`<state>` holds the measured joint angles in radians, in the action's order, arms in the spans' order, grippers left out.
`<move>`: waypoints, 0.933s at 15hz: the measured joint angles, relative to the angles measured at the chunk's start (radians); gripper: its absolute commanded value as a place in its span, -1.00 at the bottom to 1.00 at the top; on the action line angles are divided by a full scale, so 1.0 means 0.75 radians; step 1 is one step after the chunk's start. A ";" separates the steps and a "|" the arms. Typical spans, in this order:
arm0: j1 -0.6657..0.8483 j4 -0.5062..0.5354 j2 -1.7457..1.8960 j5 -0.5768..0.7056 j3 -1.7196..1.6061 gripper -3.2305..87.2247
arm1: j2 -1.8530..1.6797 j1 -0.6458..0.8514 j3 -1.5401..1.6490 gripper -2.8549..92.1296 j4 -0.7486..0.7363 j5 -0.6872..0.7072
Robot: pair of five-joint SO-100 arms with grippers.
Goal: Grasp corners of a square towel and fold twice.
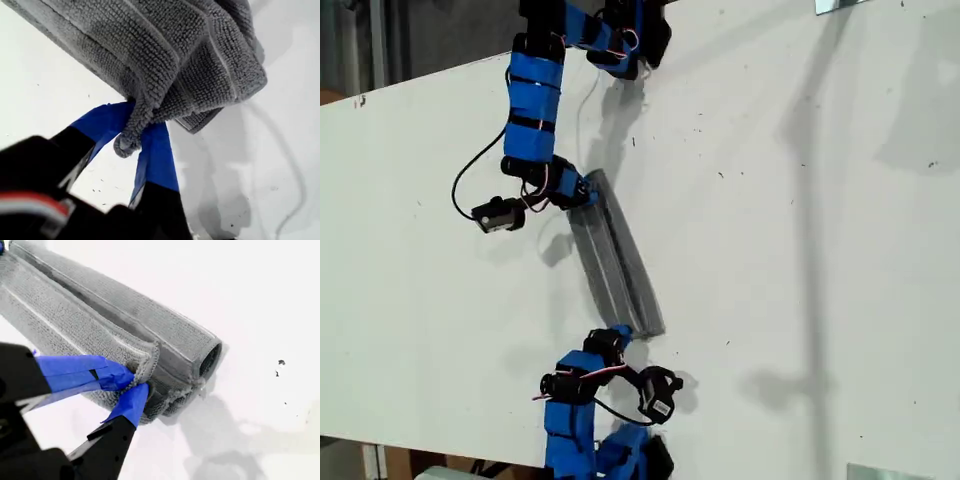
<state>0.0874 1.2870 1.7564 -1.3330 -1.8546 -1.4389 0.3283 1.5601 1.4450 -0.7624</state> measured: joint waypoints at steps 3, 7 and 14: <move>-0.072 -0.088 -0.112 -0.051 0.004 -0.93 | 0.055 0.000 0.080 -0.94 -0.055 0.000; -0.172 -0.190 -0.258 -0.155 0.055 -0.93 | 0.131 0.002 0.090 -0.94 -0.080 -0.004; -0.147 -0.272 -0.282 -0.317 -0.137 -0.65 | 0.129 -0.053 0.106 -0.27 -0.082 -0.045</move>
<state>-0.0230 1.0830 1.5447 -1.5708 -1.9574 -1.3422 0.2884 1.6398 1.3837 -0.7961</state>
